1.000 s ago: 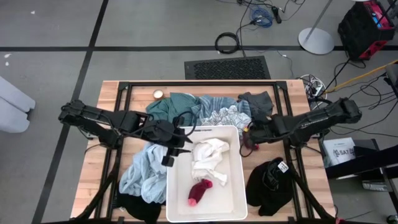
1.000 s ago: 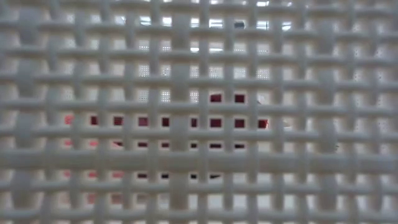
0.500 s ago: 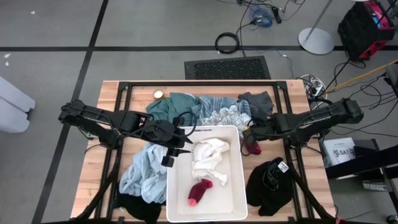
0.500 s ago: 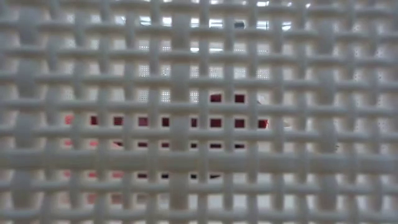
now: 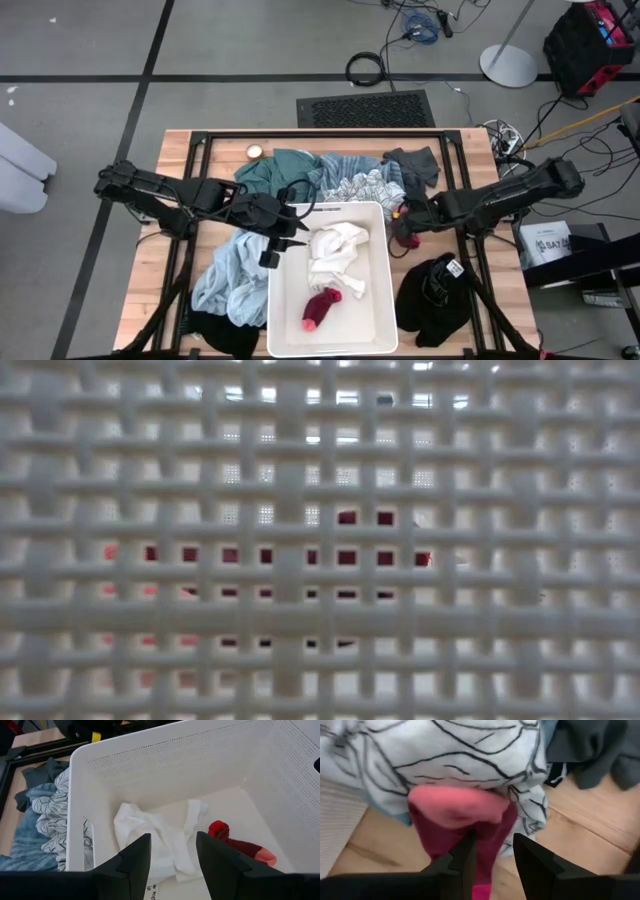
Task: Sort clothes
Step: Put the sock into the white laundry bin
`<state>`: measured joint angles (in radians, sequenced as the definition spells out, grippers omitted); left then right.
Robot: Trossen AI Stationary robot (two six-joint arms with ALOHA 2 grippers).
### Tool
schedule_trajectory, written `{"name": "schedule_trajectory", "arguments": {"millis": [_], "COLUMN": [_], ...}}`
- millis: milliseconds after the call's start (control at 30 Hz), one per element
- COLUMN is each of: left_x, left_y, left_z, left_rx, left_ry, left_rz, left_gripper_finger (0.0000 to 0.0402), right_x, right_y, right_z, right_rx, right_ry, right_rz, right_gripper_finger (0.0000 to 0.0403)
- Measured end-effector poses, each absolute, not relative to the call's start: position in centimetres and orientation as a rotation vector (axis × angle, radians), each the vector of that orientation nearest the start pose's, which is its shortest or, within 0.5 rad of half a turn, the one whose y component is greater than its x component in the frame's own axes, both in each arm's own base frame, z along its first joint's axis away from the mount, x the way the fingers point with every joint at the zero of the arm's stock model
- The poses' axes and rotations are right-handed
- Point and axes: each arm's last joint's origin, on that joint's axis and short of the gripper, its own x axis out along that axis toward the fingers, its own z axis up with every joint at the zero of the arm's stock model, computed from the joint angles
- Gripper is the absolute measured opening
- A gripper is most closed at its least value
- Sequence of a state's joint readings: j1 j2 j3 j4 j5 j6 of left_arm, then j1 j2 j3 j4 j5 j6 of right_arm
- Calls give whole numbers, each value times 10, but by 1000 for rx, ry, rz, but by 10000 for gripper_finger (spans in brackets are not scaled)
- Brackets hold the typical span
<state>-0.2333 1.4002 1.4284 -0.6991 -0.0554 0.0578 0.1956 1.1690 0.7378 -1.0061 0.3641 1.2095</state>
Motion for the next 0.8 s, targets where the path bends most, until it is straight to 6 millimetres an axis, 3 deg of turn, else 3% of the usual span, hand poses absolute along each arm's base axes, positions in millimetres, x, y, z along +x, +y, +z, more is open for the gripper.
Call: {"name": "schedule_trajectory", "arguments": {"millis": [233,433,500,633,800], "left_x": [287,287,287,287,287], "left_y": [-67,-67,-67,-67,-67], "left_z": [371,371,371,371,371], "left_rx": [142,141,141,141,142], "left_ry": [656,652,652,652,653], "left_rz": [-217,-217,-217,-217,-217], "left_gripper_finger": [166,166,166,166,166], "right_x": [178,184,186,182,176], "right_y": [12,10,10,12,22], "right_z": [186,186,187,199,231], "right_rx": [574,513,504,518,497], "right_ry": [1059,1032,1028,1045,957], "right_rz": [-868,-793,-770,-739,-720], "right_gripper_finger": [107,14,8,2,1]}}
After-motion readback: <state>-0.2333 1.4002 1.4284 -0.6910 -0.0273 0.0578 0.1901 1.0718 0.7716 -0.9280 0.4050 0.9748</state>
